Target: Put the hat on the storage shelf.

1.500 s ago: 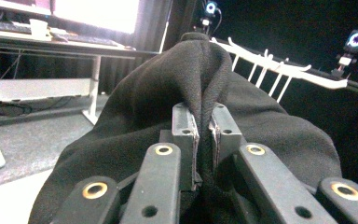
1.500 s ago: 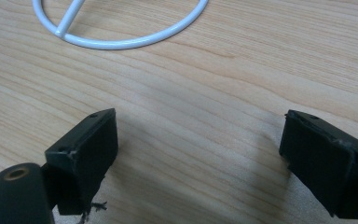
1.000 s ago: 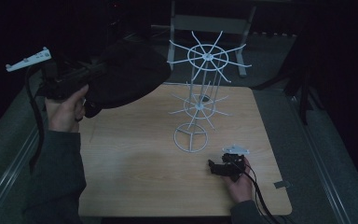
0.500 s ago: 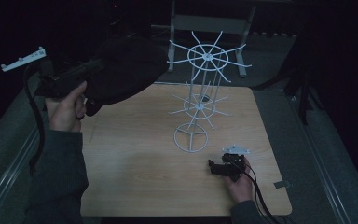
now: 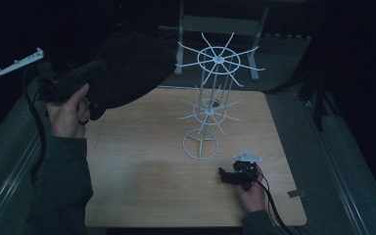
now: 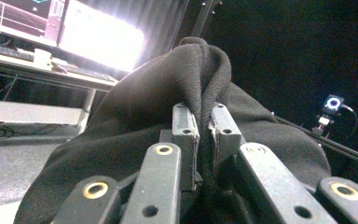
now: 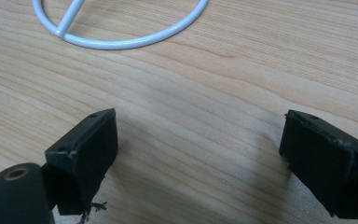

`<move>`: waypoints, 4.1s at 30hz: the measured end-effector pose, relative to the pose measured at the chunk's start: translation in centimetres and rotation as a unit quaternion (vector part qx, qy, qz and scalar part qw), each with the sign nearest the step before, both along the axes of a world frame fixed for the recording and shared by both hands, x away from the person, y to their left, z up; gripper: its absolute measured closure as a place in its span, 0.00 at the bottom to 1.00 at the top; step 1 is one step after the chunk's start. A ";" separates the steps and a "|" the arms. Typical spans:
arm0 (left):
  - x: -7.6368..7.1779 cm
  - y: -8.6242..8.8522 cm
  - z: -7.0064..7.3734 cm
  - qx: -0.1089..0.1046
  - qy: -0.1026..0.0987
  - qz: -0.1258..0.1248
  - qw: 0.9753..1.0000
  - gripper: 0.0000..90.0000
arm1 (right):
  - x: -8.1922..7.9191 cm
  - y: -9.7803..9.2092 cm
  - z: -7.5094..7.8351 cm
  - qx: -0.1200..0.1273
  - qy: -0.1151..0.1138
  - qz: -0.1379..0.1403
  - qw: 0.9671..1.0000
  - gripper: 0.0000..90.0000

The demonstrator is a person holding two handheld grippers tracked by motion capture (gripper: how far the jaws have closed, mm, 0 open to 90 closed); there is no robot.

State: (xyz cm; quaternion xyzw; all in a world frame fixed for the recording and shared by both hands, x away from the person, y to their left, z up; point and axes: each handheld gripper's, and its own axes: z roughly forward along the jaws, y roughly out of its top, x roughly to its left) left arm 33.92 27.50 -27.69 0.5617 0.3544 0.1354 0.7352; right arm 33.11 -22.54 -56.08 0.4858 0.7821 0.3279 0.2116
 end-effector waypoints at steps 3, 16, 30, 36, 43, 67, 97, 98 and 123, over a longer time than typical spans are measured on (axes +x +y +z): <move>-0.1 0.0 0.0 -0.005 -0.009 -0.002 1.000 0.94 | 0.0 0.0 0.0 0.000 0.000 0.000 1.000 0.12; -0.4 -0.3 0.1 -0.026 -0.026 -0.002 0.999 0.94 | 0.0 0.0 0.0 0.000 0.000 0.000 1.000 0.12; -0.3 -0.8 0.1 -0.043 -0.034 -0.022 0.998 0.94 | 0.0 0.0 0.0 0.000 0.000 0.001 1.000 0.12; -0.4 -0.9 0.1 -0.050 -0.041 -0.032 0.997 0.94 | 0.0 0.0 0.0 0.000 0.000 0.001 1.000 0.12; -0.4 -1.2 0.2 -0.058 -0.047 -0.041 0.996 0.94 | 0.0 0.0 0.0 0.000 0.001 0.000 1.000 0.12; 0.7 -4.2 -1.0 0.029 -0.023 -0.067 0.997 0.92 | 0.0 0.0 0.0 0.000 0.000 0.000 1.000 0.12; 2.2 -4.8 -3.7 0.061 0.041 -0.109 0.991 0.63 | 0.0 0.0 0.0 0.002 0.000 -0.001 1.000 0.12; 2.1 -4.7 -3.6 0.062 0.039 -0.106 0.992 0.63 | 0.0 0.0 0.0 0.001 0.000 -0.001 1.000 0.12; 1.5 -3.1 -6.1 0.114 0.072 -0.014 0.991 0.61 | 0.0 0.1 0.0 0.002 0.000 -0.001 1.000 0.12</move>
